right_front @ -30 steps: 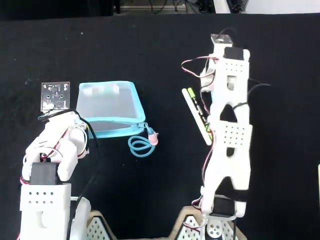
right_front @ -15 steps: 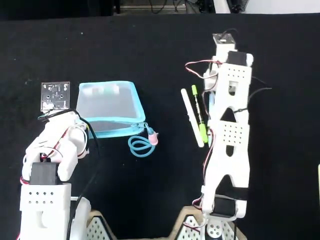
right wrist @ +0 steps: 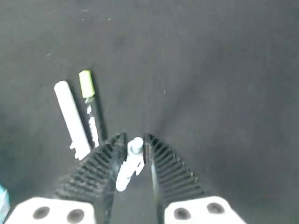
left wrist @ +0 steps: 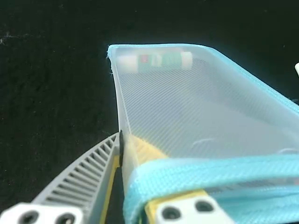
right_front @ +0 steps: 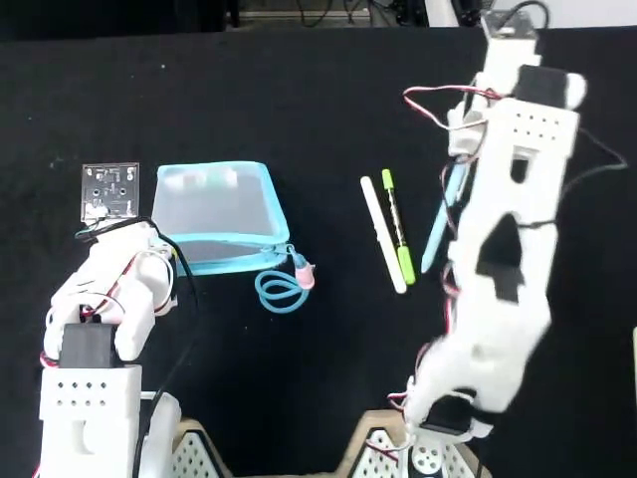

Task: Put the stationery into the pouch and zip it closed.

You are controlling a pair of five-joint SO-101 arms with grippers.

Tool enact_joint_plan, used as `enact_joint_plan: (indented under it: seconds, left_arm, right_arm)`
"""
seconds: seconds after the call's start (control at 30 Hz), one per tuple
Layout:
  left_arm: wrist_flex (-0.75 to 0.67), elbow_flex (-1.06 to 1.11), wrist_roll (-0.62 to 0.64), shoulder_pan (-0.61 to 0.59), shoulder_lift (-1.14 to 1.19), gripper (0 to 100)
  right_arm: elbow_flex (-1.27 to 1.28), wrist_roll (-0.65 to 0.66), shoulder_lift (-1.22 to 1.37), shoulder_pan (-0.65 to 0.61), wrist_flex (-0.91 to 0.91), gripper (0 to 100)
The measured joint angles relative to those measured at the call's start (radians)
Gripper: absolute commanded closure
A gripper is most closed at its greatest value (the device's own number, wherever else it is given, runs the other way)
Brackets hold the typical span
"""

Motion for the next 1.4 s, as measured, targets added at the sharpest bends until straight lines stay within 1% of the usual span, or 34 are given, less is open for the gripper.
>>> enact_joint_plan:
  seconds: [0.13, 0.3, 0.47, 0.67, 0.87, 1.0, 1.1, 1.23, 1.4]
  left_arm:
    - [0.000, 0.000, 0.000, 0.000, 0.000, 97]
    - [0.000, 0.000, 0.000, 0.000, 0.000, 97]
    - [0.000, 0.000, 0.000, 0.000, 0.000, 97]
    - [0.000, 0.000, 0.000, 0.000, 0.000, 97]
    - [0.000, 0.000, 0.000, 0.000, 0.000, 97]
    - [0.000, 0.000, 0.000, 0.000, 0.000, 97]
    - [0.000, 0.000, 0.000, 0.000, 0.000, 97]
    - [0.000, 0.000, 0.000, 0.000, 0.000, 97]
    - [0.000, 0.000, 0.000, 0.000, 0.000, 97]
  right_arm:
    - [0.221, 0.000, -0.295, -0.051, 0.002, 98.8]
    - [0.384, 0.000, -0.628, -0.157, 0.002, 98.8]
    - [0.451, 0.000, -0.908, -0.278, 0.002, 98.8]
    - [0.451, 0.000, -1.155, -0.410, 0.002, 98.8]
    - [0.450, 0.000, -1.321, -0.601, -0.015, 98.7]
    - [0.453, 0.000, -1.356, -0.776, -0.061, 98.7]
    - [0.502, 0.000, -1.359, -0.884, -0.112, 98.7]
    - [0.643, 0.000, -1.359, -0.942, -0.198, 98.8]
    - [0.798, 0.000, -1.356, -0.948, -0.311, 98.8]
